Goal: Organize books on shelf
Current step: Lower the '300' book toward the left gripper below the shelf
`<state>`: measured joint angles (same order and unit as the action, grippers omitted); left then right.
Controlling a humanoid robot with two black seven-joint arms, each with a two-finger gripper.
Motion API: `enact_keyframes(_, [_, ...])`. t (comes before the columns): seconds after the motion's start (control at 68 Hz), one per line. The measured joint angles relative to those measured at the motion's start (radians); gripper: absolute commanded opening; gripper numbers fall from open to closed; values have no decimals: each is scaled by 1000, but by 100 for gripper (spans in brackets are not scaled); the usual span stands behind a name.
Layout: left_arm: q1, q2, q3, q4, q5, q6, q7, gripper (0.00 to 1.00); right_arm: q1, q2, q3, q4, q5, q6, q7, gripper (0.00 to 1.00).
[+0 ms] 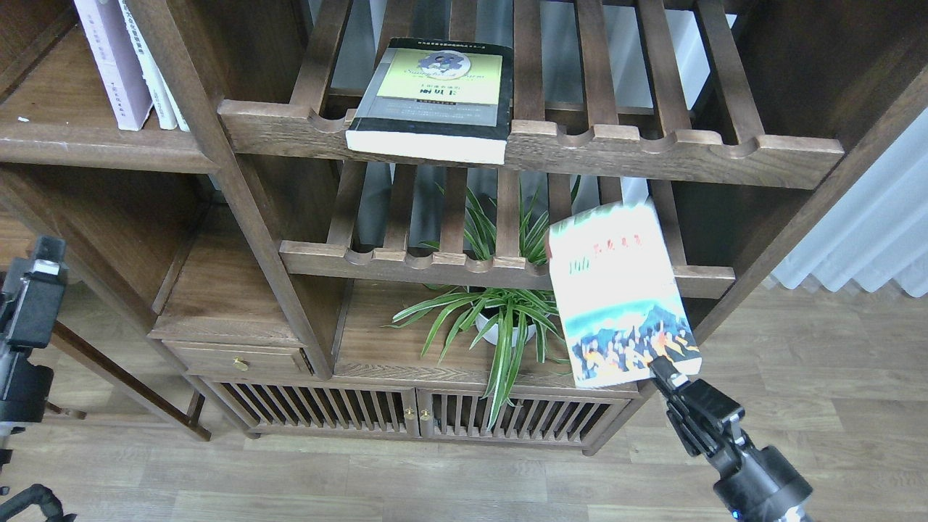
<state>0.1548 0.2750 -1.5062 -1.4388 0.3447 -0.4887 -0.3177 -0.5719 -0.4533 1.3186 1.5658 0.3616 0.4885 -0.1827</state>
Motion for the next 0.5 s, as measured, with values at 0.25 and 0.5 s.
enact_keyframes(0.25, [43,-4,136,20,-92,0,54,99,17,-54,-158,-44,9,0,-6,5])
enact_keyframes(0.5, [53,-2,242,40,-161,0,98,99,141,-57,-350,-81,3,0,-6,5])
